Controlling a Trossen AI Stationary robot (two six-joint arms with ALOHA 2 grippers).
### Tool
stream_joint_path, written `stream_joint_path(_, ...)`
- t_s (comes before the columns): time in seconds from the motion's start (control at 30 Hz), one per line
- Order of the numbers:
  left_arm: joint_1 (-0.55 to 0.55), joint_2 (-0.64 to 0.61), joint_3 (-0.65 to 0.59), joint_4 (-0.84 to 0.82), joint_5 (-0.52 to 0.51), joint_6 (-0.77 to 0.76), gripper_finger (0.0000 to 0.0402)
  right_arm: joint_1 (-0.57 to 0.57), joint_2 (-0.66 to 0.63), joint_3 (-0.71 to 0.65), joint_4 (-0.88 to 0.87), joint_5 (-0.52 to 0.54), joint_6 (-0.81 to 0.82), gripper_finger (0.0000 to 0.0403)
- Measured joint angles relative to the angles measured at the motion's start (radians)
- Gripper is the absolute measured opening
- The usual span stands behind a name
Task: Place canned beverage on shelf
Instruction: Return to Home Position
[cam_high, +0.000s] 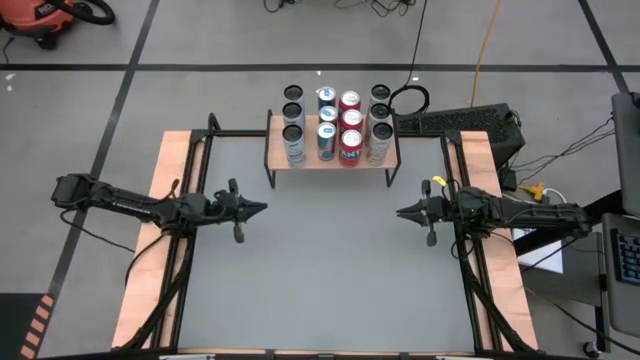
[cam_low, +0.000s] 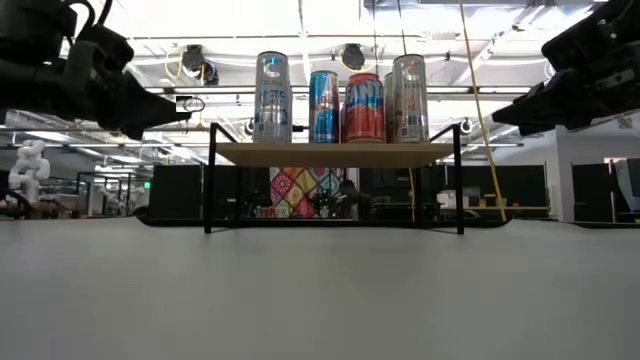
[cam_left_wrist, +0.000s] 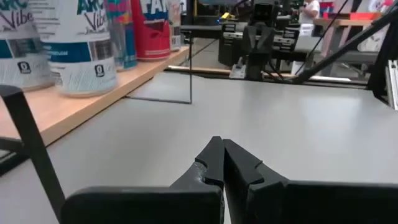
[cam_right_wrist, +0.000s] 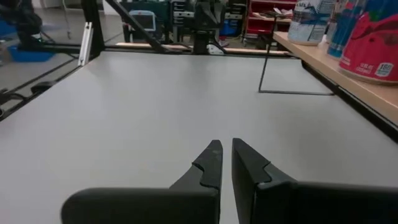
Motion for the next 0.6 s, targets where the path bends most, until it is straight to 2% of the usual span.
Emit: stream_joint_path(0.6,0.0,-0.042,-0.001,-0.012,0.044,0.094,0.0,0.0,-0.116,0.0,-0.065,-0.002,-0.019,0.0)
